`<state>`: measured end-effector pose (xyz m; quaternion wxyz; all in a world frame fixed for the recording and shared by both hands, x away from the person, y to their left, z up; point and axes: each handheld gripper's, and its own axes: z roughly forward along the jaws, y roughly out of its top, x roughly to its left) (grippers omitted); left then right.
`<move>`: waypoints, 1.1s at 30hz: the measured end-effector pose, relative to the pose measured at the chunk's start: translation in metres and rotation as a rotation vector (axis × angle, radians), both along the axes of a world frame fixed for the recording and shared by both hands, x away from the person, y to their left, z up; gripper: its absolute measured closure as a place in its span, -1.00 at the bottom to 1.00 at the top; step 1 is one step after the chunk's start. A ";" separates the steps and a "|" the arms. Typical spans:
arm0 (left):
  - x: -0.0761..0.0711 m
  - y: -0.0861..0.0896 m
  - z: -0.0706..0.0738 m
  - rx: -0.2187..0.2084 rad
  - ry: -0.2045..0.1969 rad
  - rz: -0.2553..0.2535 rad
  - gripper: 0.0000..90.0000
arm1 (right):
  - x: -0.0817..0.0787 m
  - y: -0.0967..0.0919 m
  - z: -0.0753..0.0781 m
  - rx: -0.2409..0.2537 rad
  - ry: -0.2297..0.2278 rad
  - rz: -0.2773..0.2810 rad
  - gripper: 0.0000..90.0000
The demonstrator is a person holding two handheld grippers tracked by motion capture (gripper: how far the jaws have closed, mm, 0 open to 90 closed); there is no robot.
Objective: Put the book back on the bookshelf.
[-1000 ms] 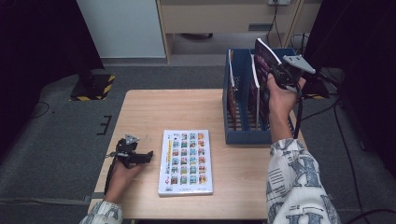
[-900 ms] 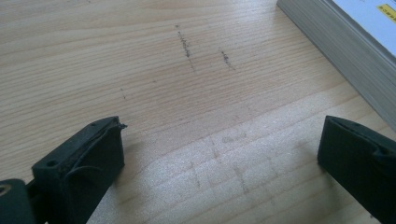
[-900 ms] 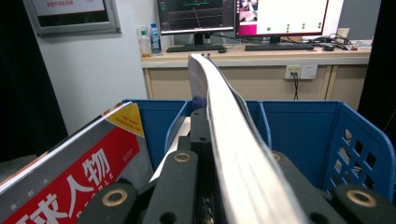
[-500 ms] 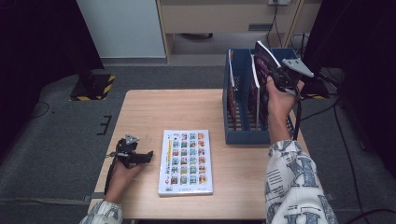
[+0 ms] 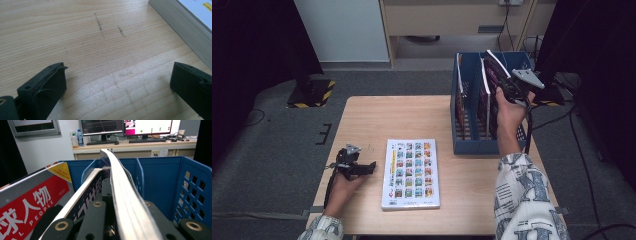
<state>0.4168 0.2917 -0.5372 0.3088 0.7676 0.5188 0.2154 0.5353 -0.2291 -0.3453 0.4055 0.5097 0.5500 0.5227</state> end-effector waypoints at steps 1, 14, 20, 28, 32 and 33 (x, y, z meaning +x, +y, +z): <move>0.000 0.000 0.000 0.000 0.000 0.000 -1.00 | 0.000 0.000 -0.001 0.003 0.000 -0.002 0.85; 0.000 0.000 0.000 0.000 0.000 0.001 -1.00 | 0.002 -0.002 -0.014 0.013 0.000 0.014 0.85; 0.000 0.000 0.000 -0.002 -0.001 0.004 -1.00 | 0.003 -0.002 -0.018 0.013 0.002 0.019 0.84; 0.000 0.000 0.000 0.000 0.000 0.003 -1.00 | 0.005 -0.002 -0.027 0.022 0.002 0.024 0.83; 0.000 0.000 0.000 0.000 0.000 0.004 -1.00 | 0.005 -0.002 -0.030 0.025 -0.001 0.027 0.83; 0.000 0.000 0.000 0.000 0.000 0.004 -1.00 | 0.005 -0.002 -0.031 0.024 -0.002 0.027 0.83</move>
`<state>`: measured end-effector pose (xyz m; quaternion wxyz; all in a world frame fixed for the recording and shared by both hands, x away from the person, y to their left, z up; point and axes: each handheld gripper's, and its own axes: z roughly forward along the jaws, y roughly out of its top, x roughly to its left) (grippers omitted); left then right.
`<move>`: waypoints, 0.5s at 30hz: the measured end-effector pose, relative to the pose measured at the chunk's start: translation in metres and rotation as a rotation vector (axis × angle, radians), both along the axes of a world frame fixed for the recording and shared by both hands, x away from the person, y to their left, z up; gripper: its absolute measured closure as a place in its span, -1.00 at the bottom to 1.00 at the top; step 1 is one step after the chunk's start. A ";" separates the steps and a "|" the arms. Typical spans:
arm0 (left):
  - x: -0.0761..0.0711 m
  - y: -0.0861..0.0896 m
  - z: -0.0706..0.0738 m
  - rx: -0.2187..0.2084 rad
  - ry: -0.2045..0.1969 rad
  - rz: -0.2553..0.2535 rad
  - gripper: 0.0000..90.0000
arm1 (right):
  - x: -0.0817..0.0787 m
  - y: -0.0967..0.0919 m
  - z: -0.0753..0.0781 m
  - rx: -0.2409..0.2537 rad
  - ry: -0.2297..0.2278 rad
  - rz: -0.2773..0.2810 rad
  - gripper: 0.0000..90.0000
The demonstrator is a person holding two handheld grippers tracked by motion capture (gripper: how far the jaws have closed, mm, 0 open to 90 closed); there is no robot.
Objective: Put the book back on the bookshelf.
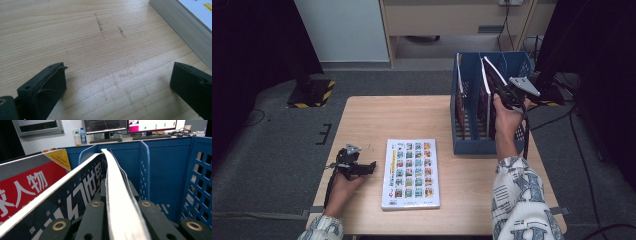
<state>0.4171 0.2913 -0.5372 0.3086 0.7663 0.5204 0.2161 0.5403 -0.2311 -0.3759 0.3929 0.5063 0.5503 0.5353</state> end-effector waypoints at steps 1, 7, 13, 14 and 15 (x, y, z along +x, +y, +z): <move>0.000 0.000 0.000 0.000 0.000 0.000 -1.00 | 0.000 0.000 0.000 -0.002 -0.001 0.001 0.83; 0.000 0.000 0.000 -0.002 -0.001 0.002 -1.00 | 0.001 0.000 -0.002 -0.010 -0.002 0.004 0.83; 0.000 0.000 0.000 -0.001 0.000 0.001 -1.00 | 0.001 0.002 -0.006 -0.007 -0.001 0.012 0.82; 0.000 0.000 0.000 0.000 0.000 0.001 -1.00 | 0.001 0.002 -0.006 -0.007 0.000 0.016 0.82; 0.000 0.000 0.000 0.000 0.000 0.001 -1.00 | 0.001 0.003 -0.006 -0.006 0.000 0.020 0.82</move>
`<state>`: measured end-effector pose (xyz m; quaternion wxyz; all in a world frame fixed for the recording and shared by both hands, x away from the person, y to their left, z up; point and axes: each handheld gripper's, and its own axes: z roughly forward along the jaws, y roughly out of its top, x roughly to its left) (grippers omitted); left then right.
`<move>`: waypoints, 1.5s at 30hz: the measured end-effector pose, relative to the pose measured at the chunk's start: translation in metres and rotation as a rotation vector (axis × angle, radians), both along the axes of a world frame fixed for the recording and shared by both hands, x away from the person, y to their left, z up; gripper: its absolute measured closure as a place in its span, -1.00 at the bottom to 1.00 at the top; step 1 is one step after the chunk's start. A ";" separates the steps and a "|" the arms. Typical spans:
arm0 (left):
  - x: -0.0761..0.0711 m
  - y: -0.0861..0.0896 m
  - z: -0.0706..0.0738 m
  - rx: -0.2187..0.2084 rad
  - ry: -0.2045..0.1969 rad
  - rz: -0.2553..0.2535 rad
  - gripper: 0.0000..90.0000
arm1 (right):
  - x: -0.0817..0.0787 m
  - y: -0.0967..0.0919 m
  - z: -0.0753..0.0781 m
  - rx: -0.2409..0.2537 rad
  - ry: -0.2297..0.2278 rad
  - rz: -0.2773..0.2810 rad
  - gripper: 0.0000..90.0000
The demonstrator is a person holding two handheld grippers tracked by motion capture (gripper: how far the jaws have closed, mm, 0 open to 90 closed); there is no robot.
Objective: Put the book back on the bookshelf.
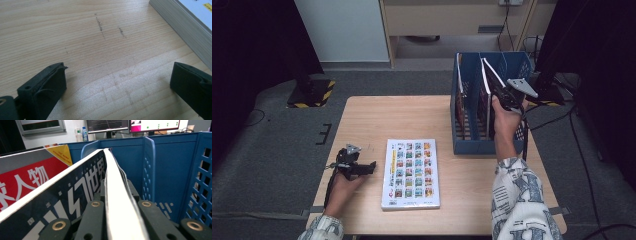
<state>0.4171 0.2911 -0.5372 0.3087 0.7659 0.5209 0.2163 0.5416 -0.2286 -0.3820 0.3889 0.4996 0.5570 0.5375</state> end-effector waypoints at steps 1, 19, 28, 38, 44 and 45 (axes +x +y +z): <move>0.000 0.000 0.000 0.000 0.000 0.000 -1.00 | 0.000 0.000 0.000 0.004 0.002 0.002 0.82; 0.000 0.000 0.000 0.000 0.000 0.000 -1.00 | 0.000 0.000 0.003 -0.040 0.046 0.047 0.83; 0.000 0.000 0.000 0.000 0.000 0.002 -1.00 | 0.001 0.000 0.002 -0.054 0.009 -0.027 0.87; 0.000 0.000 0.000 0.000 0.000 0.002 -1.00 | 0.006 0.009 -0.002 -0.041 0.004 -0.028 0.84; 0.000 0.000 0.000 0.000 0.000 0.002 -1.00 | 0.004 0.008 -0.001 -0.047 0.017 -0.011 0.74; 0.000 0.000 0.000 0.000 0.000 0.002 -1.00 | 0.003 0.008 0.000 -0.057 0.019 -0.011 0.72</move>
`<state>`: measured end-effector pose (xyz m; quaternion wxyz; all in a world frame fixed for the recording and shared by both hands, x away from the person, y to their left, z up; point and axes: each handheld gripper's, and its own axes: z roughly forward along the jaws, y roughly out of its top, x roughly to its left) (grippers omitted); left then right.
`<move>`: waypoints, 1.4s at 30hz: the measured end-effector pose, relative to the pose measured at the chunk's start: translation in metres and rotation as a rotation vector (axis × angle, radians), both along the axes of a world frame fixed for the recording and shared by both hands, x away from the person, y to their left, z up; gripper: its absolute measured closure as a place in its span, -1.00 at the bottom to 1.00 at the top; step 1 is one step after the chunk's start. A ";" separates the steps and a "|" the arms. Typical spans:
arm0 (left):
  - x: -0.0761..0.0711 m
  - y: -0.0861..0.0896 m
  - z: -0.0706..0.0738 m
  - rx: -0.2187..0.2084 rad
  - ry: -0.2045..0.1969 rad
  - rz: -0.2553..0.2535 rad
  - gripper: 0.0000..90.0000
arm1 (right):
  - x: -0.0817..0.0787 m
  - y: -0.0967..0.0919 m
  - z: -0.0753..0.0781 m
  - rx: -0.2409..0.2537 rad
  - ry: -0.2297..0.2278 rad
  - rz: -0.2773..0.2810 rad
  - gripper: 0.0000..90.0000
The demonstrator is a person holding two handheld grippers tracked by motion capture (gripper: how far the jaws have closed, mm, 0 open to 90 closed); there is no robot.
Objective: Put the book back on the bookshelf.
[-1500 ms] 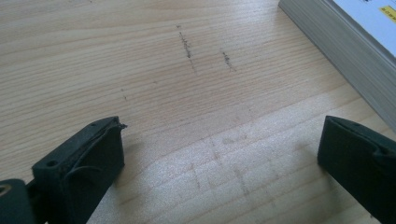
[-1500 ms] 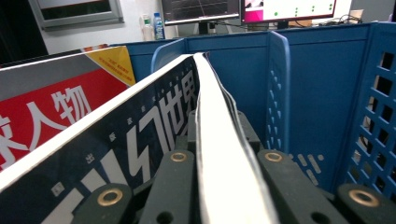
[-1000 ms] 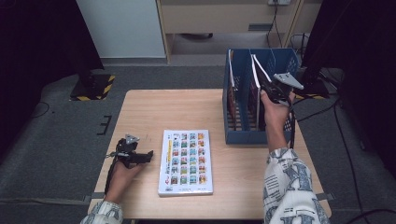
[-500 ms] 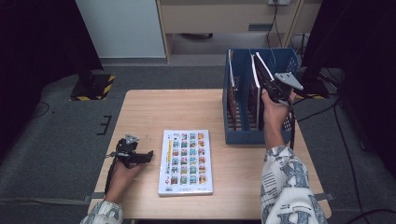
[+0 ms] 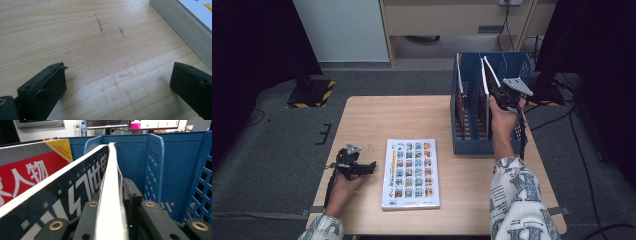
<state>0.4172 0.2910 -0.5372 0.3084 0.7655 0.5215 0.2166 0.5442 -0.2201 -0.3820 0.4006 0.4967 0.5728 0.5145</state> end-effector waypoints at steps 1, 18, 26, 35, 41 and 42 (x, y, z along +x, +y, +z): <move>0.000 0.000 0.000 0.000 0.000 0.000 -1.00 | -0.001 0.000 0.001 -0.007 -0.004 0.000 0.68; 0.000 0.000 0.000 0.000 0.000 0.001 -1.00 | -0.031 -0.005 -0.003 -0.030 0.019 0.009 0.33; 0.000 0.000 0.000 -0.001 0.001 0.001 -1.00 | -0.040 -0.008 -0.003 -0.040 0.033 0.013 0.25; -0.001 0.000 0.000 -0.001 0.003 0.004 -1.00 | -0.051 -0.009 -0.003 -0.042 0.040 0.024 0.05; -0.001 0.000 0.000 -0.002 0.004 0.006 -1.00 | -0.058 -0.014 -0.006 -0.019 0.046 0.024 -0.05; -0.001 0.000 0.000 -0.002 0.004 0.006 -1.00 | -0.059 -0.015 -0.007 -0.022 0.045 0.025 -0.06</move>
